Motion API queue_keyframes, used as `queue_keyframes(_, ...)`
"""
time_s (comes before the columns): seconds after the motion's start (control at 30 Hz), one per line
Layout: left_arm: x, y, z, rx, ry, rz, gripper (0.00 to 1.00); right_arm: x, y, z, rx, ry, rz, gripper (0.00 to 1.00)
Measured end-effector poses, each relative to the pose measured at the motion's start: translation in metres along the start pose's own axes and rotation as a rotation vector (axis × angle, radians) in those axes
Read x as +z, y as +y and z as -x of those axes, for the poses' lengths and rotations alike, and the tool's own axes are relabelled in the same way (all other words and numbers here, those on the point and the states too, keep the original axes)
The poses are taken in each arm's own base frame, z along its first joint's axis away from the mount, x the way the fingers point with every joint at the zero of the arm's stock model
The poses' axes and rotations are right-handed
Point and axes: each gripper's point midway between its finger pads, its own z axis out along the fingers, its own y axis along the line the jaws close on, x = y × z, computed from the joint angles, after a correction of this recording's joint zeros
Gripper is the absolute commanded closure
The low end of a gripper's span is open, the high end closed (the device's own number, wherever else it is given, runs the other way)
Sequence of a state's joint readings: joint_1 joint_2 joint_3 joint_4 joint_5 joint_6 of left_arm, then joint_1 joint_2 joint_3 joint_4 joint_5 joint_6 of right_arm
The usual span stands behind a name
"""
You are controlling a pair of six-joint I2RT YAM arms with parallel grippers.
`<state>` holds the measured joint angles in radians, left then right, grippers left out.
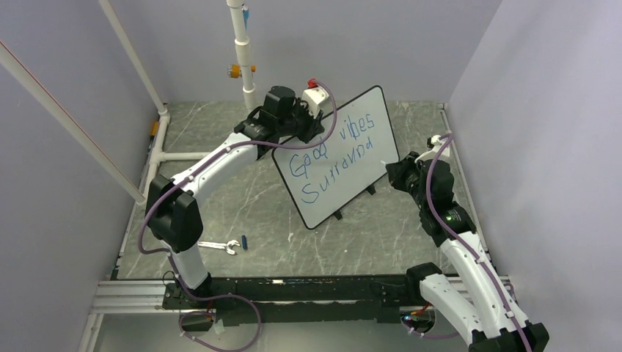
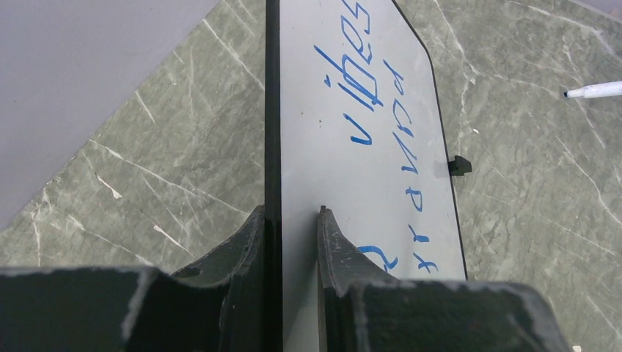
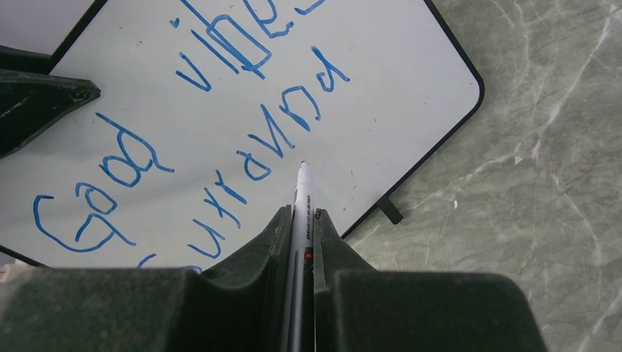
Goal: Write a sentence on the whiteboard
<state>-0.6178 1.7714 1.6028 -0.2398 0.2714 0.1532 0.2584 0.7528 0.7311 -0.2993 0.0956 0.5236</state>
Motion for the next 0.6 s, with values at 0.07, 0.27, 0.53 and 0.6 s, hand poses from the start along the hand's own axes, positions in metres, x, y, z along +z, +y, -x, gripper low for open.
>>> queue_keyframes(0.07,0.001,0.001,0.000,0.003,-0.001,0.001,0.74,0.000,0.000,0.000,0.000,-0.001,0.000,1.00)
queue_keyframes(0.27,0.005,0.007,-0.005,0.020,0.003,0.020,0.68,0.000,0.000,0.000,0.000,0.000,0.001,1.00)
queue_keyframes(0.53,0.008,0.021,-0.026,0.010,0.054,0.074,0.66,0.000,0.000,0.000,0.000,0.000,0.001,1.00)
queue_keyframes(0.6,0.008,0.021,-0.026,0.010,0.055,0.075,0.63,0.000,0.000,0.000,0.000,0.000,0.001,1.00)
